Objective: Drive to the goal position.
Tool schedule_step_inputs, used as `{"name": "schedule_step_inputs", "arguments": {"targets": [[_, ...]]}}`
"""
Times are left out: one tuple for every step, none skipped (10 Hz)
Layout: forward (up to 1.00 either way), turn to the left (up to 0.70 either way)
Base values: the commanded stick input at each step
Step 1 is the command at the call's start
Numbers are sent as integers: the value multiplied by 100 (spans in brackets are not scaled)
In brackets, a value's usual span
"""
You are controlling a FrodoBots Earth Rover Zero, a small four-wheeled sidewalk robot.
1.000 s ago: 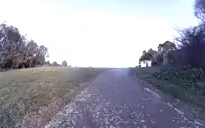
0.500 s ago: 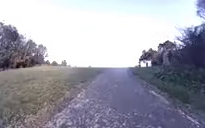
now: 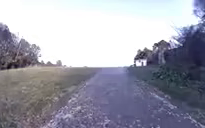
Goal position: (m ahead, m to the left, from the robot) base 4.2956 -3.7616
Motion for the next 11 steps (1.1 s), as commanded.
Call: {"name": "schedule_step_inputs", "arguments": {"targets": [[50, 0], [50, 0], [50, 0], [50, 0], [50, 0], [50, 0], [50, 0], [50, 0], [50, 32], [50, 44], [50, 32]]}}
